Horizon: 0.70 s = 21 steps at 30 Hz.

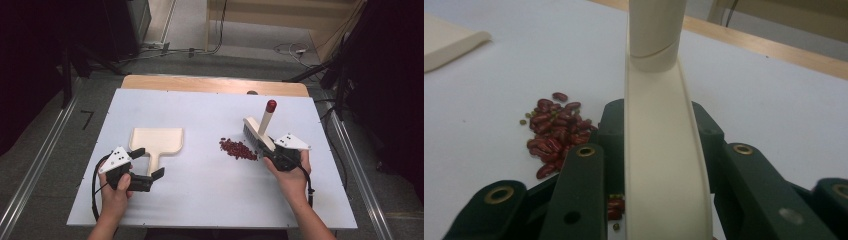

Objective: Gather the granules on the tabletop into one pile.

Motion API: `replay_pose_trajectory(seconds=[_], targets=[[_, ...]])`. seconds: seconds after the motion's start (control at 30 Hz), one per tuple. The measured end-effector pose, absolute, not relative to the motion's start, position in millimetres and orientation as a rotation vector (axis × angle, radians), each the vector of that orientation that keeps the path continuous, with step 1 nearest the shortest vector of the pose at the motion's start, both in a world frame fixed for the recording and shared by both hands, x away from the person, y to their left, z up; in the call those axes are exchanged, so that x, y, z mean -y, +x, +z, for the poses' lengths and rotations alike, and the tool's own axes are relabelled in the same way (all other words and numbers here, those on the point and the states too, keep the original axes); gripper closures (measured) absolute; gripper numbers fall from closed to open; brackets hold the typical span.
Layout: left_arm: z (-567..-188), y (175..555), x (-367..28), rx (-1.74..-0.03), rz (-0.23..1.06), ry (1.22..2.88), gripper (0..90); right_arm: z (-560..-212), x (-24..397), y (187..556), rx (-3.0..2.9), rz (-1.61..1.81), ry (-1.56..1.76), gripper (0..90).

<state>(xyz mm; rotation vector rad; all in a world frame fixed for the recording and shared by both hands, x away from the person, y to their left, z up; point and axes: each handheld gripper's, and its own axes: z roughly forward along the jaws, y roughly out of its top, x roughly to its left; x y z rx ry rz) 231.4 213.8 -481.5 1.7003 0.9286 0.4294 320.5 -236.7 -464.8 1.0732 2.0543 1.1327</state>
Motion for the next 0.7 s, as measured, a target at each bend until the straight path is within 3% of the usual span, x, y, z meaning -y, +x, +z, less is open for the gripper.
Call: replay_pose_trajectory(seconds=[0.27,0.7], targets=[[-482.3,232.6,-212.8,-0.927,0.428,1.707,0.0,-466.3,251.6,330.9,-2.027,1.118,1.096,65.4],[-481.5,231.6,-213.6,-0.928,0.43,1.702,0.0,-472.9,229.2,320.3,-2.071,1.132,1.033,65.5]])
